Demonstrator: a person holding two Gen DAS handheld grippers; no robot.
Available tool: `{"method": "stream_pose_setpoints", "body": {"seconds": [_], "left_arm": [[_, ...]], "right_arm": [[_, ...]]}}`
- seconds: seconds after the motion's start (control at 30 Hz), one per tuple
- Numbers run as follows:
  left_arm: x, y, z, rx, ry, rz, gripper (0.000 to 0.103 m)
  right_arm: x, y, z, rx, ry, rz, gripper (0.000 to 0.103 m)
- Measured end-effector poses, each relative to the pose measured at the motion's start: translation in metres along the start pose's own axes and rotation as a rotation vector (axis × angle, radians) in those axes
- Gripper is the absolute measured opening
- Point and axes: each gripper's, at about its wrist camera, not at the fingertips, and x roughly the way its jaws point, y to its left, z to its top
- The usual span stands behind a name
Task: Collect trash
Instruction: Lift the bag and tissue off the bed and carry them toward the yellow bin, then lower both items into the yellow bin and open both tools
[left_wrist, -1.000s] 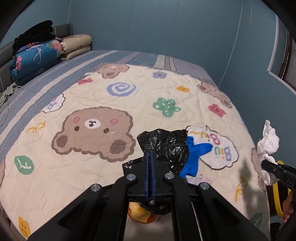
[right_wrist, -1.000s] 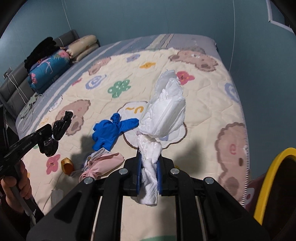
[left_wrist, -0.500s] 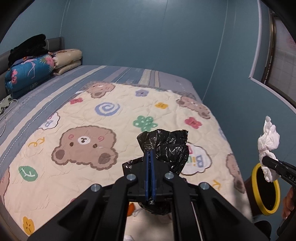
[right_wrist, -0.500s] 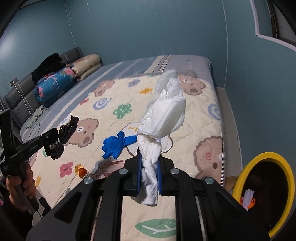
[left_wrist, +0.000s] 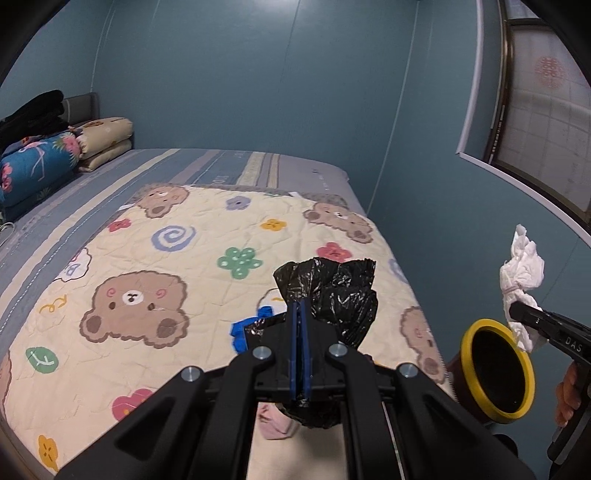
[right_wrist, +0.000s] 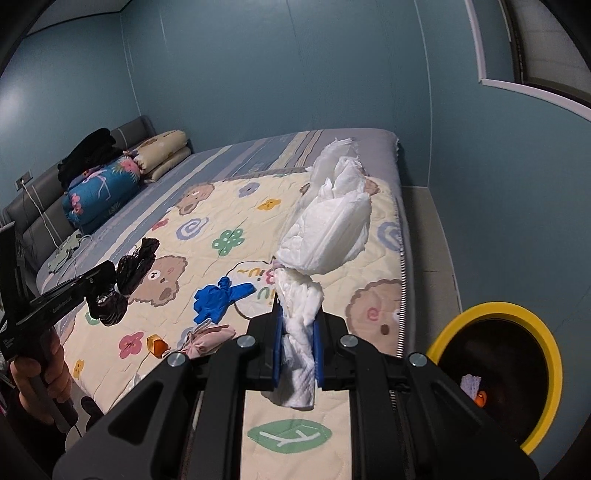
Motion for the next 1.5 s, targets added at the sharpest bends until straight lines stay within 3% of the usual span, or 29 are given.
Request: {"method": "stream_pose_setpoints", "body": {"seconds": [0.7, 1.5], "left_arm": [[0.005, -0.108, 0.002, 0.105, -0.002, -0.161, 0.002], [0.065, -0.257, -0.021, 0.268, 0.111, -0.350, 0.002]], "right_arm": [[-0.055, -0.095, -0.018, 0.129, -0.050, -0.088, 0.013], [-0.061, -0.208, -0.055, 0.284, -0.020, -0.196, 0.013]]}}
